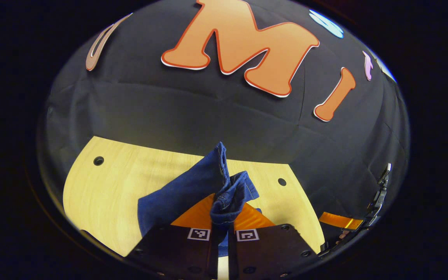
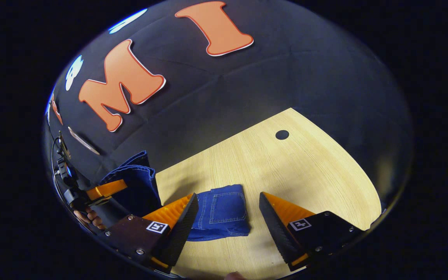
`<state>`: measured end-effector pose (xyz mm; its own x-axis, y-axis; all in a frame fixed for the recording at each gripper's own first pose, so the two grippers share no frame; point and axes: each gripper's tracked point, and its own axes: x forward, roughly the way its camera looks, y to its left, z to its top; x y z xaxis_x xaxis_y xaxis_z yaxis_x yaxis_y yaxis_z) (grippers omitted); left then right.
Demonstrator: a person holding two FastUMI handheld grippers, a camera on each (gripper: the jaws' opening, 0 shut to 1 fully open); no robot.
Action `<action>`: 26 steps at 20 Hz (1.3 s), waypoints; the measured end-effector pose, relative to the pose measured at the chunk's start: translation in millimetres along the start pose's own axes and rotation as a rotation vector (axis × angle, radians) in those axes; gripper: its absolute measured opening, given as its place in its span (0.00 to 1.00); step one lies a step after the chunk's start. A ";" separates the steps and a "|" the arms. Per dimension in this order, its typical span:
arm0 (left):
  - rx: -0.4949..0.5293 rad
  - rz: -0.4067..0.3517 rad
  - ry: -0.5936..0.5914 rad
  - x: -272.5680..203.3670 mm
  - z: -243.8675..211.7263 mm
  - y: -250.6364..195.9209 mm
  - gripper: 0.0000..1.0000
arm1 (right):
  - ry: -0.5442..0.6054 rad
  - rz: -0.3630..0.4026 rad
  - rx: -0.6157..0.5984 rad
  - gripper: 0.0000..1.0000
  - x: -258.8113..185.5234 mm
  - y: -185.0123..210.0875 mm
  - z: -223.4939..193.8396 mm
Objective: Grasp the waist and the cuffs of the jeans and fold them to make the two legs overlap; first hold the waist and fold one-third of the jeans toward the cuffs, then hold the cuffs and fold the remaining one-third in the same direction to finish folding.
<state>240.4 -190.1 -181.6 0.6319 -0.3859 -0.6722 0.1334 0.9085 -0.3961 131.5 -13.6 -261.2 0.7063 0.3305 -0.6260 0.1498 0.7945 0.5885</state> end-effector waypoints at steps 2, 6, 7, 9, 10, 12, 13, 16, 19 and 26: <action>0.003 -0.012 0.050 11.2 -18.3 -16.6 0.11 | 0.010 0.002 0.003 0.97 2.3 -3.2 -1.4; 0.059 -0.026 0.152 27.2 -69.9 -49.0 0.12 | 0.007 0.010 -0.005 0.97 4.6 -6.7 1.5; 0.069 -0.048 0.177 33.7 -80.0 -60.1 0.18 | 0.007 0.016 -0.004 0.98 5.7 -5.6 2.3; 0.122 -0.041 0.212 35.9 -96.4 -68.9 0.32 | 0.010 0.017 -0.003 0.97 7.2 -7.4 2.5; 0.139 -0.037 0.214 37.0 -99.5 -72.5 0.32 | 0.012 0.018 -0.003 0.97 6.9 -7.9 2.6; 0.176 -0.011 0.210 34.1 -101.1 -77.3 0.32 | 0.010 0.029 -0.001 0.97 9.1 -5.5 3.4; 0.192 -0.019 0.191 32.8 -95.2 -81.7 0.33 | 0.010 0.030 -0.001 0.97 8.6 -6.3 3.2; 0.190 -0.111 0.099 27.6 -71.2 -117.4 0.76 | 0.005 0.040 -0.005 0.97 6.8 -3.5 6.3; 0.262 -0.090 0.016 18.6 -49.2 -117.5 0.98 | -0.035 0.041 -0.030 0.98 4.0 -1.1 14.0; 0.340 -0.006 -0.254 -54.2 18.2 -107.1 0.98 | -0.301 0.053 -0.261 0.97 -35.1 42.2 60.9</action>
<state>205.8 -263.6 -91.3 0.7930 -0.3780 -0.4778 0.3550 0.9240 -0.1418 155.1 -22.7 -183.2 0.8852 0.2416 -0.3975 -0.0458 0.8956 0.4424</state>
